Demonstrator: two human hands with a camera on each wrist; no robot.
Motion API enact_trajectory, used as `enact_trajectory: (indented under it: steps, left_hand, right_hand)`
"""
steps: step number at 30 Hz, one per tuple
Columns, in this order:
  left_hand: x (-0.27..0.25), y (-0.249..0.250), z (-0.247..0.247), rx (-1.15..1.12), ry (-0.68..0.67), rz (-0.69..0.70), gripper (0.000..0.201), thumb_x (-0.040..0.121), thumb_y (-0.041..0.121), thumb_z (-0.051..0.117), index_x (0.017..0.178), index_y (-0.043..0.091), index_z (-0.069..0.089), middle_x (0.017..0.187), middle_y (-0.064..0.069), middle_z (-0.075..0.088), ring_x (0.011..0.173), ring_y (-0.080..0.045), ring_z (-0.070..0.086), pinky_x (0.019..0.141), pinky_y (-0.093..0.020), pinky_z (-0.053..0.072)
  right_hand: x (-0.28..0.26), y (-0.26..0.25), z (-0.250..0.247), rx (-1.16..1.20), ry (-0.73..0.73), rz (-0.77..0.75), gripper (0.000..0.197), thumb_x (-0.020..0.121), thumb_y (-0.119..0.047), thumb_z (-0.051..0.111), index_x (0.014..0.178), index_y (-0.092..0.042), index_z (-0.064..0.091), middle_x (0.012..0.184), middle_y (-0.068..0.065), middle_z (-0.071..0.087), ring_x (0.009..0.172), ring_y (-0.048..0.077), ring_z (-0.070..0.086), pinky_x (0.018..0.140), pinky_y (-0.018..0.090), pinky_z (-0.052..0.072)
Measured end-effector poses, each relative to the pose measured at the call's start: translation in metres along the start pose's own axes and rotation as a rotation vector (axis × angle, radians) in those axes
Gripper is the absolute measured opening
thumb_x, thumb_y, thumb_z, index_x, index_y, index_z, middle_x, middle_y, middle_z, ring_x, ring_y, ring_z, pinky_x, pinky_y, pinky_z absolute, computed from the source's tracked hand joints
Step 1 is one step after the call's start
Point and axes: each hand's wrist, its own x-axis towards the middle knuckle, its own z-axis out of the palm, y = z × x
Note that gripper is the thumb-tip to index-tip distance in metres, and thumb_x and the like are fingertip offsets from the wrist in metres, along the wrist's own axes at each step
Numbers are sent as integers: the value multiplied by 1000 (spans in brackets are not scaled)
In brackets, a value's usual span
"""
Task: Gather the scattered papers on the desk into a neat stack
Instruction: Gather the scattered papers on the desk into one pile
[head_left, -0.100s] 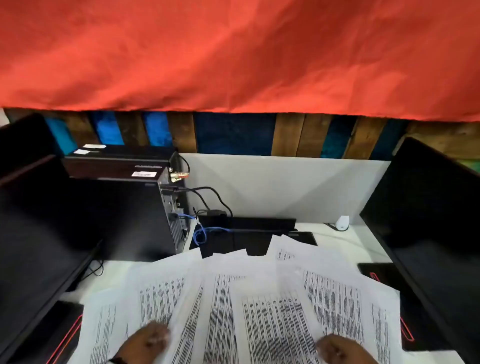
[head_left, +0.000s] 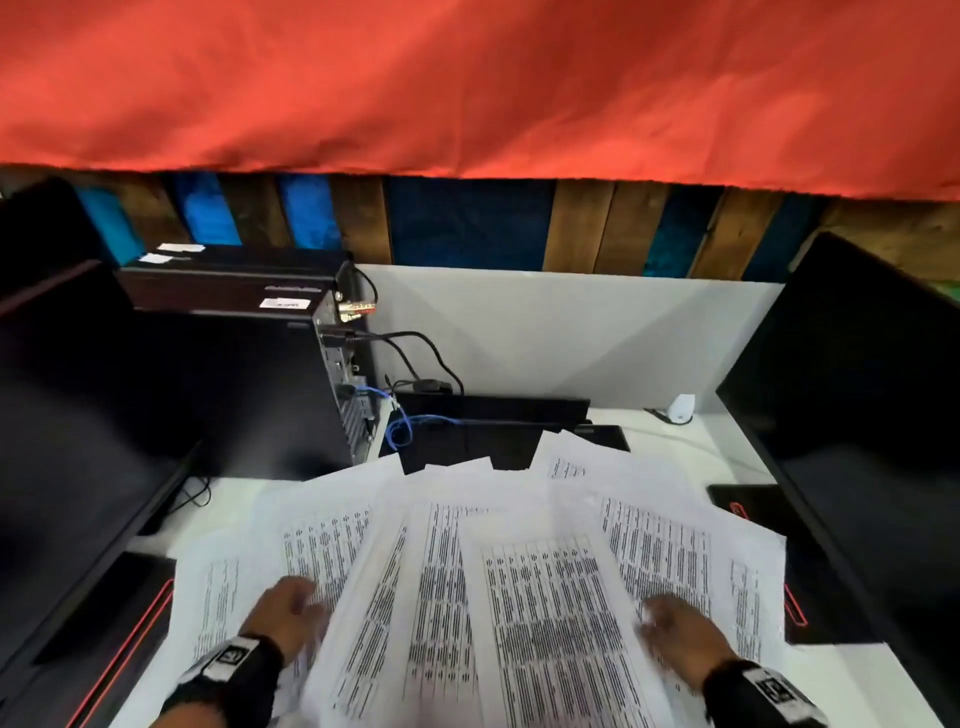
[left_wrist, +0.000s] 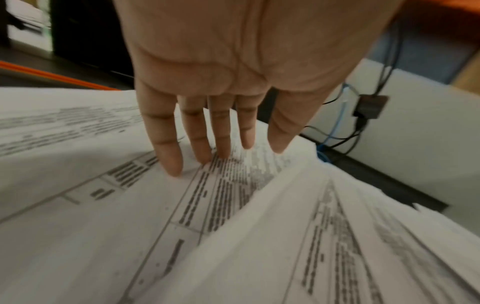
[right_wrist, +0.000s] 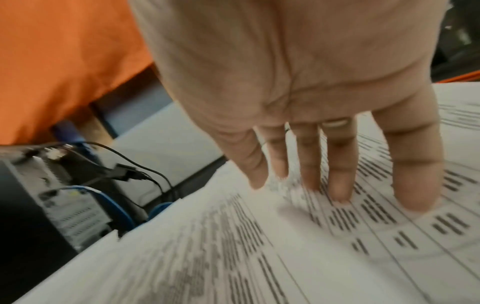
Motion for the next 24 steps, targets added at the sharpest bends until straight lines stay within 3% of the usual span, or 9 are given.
enact_trajectory:
  steps: [2,5,9,11,14,17,19,21,24]
  left_hand:
    - [-6,20,-3,49,79,-93,29,82,26,68,105,10,62,110,-16,63,100,-29,60,87,-31,45]
    - [-19,39,16,85,-26,-122,28,82,37,65,76,12,53,85,-14,63,82,-30,64,69,-30,47]
    - [-28,59,55,-87,-185,-53,38,89,38,55,115,10,50,108,-15,66,96,-28,64,79,-29,46]
    - [-36,72,73,-93,-236,-25,43,89,41,53,120,12,46,113,-11,65,94,-24,62,84,-29,48]
    - [-53,93,84,-49,-291,-14,42,87,35,58,119,15,38,105,-10,61,83,-22,59,71,-29,51]
    - [-57,90,81,-17,-235,-43,45,89,18,60,127,8,38,111,-13,59,91,-25,56,75,-29,45]
    - [-56,82,71,-11,-185,-58,43,90,17,59,128,4,42,116,-17,60,97,-27,57,77,-29,42]
    - [-52,69,63,6,-146,-89,39,90,18,58,123,2,47,104,-16,62,89,-29,59,72,-28,41]
    - [-55,53,53,-1,-140,-113,36,91,18,58,120,1,47,103,-16,61,87,-27,55,74,-29,39]
  right_hand:
    - [5,-2,3,-83,154,123,45,82,-38,67,118,-14,58,123,14,61,109,29,60,96,35,46]
    - [0,-13,19,-197,151,217,51,80,-48,65,111,-8,56,120,17,55,103,33,59,91,37,49]
    - [7,-36,48,-108,64,149,49,87,-33,60,120,1,50,126,20,50,95,30,63,80,37,57]
    - [6,-48,62,-116,25,88,50,88,-28,56,128,0,45,132,17,48,98,27,60,74,28,57]
    - [3,-63,79,-85,-138,-16,63,86,-32,56,142,-9,37,137,15,48,111,23,56,97,32,49]
    - [-5,-57,67,-20,-100,-25,62,87,-32,59,144,-18,37,134,15,49,111,26,56,98,34,46]
    - [-9,-39,42,-58,170,98,59,84,-31,62,139,-19,42,134,16,48,118,31,52,99,36,44]
    - [-18,-15,14,-72,381,380,61,78,-35,66,132,-18,44,133,18,44,122,37,45,99,46,41]
    - [-26,16,-9,-30,388,648,88,67,-53,75,133,-7,39,134,22,42,125,39,42,104,47,38]
